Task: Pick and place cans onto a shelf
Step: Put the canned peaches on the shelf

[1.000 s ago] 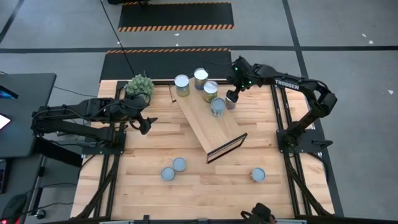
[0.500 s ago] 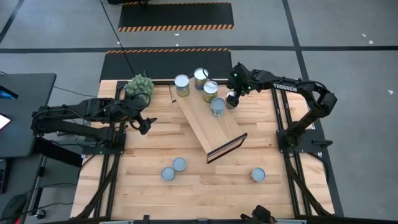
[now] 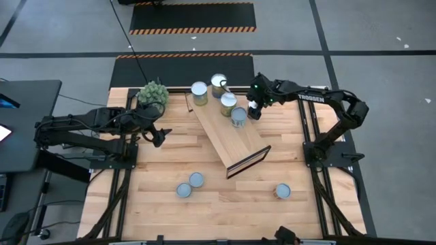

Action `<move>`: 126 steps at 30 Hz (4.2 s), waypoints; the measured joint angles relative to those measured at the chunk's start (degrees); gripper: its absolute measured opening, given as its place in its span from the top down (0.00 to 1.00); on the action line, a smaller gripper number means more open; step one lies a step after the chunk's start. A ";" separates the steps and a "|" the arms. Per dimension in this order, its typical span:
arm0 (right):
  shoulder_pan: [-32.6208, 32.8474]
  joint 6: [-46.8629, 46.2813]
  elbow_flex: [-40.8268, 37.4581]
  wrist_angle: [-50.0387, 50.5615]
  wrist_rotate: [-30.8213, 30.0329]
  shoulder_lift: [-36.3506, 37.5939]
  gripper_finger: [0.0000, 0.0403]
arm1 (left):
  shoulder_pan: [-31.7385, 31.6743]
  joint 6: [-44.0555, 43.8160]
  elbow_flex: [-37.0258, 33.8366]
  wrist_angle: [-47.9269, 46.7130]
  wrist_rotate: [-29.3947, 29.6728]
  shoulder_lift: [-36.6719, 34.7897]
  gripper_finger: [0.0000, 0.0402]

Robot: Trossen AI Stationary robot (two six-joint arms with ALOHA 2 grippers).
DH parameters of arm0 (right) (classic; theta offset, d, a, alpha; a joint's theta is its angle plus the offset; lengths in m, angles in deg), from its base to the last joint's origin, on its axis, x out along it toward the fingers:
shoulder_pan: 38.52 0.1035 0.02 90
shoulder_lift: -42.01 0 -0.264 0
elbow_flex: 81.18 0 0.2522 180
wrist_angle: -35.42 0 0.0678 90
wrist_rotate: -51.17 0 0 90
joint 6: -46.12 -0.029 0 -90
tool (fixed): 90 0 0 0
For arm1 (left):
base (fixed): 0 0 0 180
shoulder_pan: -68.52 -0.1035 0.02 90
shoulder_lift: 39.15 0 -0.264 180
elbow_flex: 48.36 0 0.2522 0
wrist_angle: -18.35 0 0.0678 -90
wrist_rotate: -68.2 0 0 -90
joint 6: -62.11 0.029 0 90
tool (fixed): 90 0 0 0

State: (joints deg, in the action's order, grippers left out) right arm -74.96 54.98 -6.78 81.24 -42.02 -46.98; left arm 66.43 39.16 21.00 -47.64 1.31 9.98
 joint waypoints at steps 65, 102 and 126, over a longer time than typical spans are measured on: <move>-2.34 -2.48 -0.48 2.27 -0.23 10.53 0.20 | 0.00 0.91 0.00 0.22 1.38 0.00 0.06; 20.90 -9.36 56.84 16.77 -1.32 -7.60 0.20 | -8.74 9.19 0.00 4.32 -7.39 -0.02 0.06; 27.69 -7.32 67.80 30.43 -4.60 -26.43 0.20 | -8.74 8.61 0.00 4.00 -7.35 -0.02 0.06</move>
State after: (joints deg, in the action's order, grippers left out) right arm -47.27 47.66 61.02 111.66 -46.62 -73.41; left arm 57.69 47.76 21.00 -43.64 -6.03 9.95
